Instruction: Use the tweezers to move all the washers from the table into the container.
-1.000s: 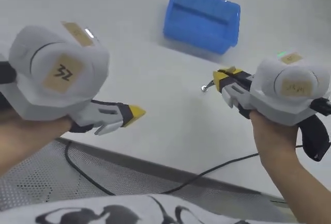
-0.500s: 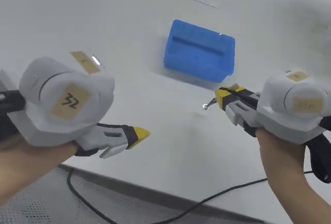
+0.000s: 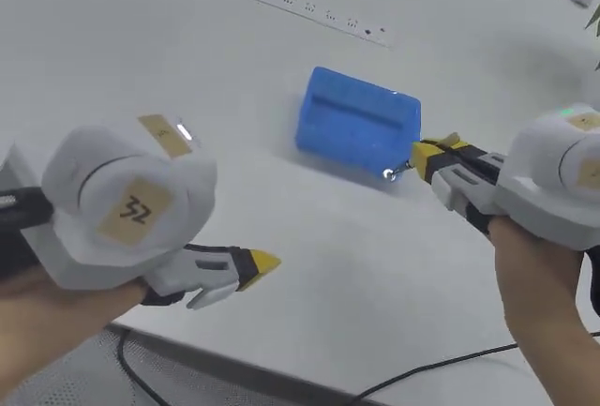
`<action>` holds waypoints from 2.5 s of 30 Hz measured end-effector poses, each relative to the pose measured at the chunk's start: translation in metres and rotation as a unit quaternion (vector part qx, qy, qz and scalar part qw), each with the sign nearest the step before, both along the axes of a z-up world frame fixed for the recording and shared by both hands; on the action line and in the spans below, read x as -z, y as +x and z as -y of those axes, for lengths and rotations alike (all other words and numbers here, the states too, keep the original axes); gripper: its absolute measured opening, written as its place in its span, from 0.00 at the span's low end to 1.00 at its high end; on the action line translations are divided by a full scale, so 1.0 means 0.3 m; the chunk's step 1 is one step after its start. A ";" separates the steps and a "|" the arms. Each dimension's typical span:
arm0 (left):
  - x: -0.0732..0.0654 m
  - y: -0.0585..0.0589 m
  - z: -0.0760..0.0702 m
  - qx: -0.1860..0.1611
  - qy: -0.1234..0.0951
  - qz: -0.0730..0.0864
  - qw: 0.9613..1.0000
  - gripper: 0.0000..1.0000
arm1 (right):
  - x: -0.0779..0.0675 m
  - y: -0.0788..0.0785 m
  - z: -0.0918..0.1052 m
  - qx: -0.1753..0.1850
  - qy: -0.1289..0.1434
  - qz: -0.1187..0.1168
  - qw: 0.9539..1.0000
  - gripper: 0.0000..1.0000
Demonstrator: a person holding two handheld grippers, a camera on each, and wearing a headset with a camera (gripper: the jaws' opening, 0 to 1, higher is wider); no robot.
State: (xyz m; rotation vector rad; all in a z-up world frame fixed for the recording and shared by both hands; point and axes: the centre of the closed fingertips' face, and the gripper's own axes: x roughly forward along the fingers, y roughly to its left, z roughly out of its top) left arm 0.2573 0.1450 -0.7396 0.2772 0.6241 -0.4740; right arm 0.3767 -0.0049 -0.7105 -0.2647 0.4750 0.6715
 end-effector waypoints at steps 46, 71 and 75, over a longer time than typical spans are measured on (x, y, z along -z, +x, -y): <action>-0.043 0.009 0.006 0.015 0.016 0.014 1.000 0.94 | 0.292 0.242 -0.019 -0.010 -0.077 -0.047 0.996 0.01; -0.342 0.075 0.308 0.238 -0.130 0.046 0.961 0.47 | -0.077 -0.096 -0.082 -0.112 0.062 -0.029 0.991 0.02; -0.328 0.065 0.357 0.269 -0.152 0.021 0.951 0.37 | -0.093 -0.191 -0.104 -0.144 0.066 -0.037 0.987 0.01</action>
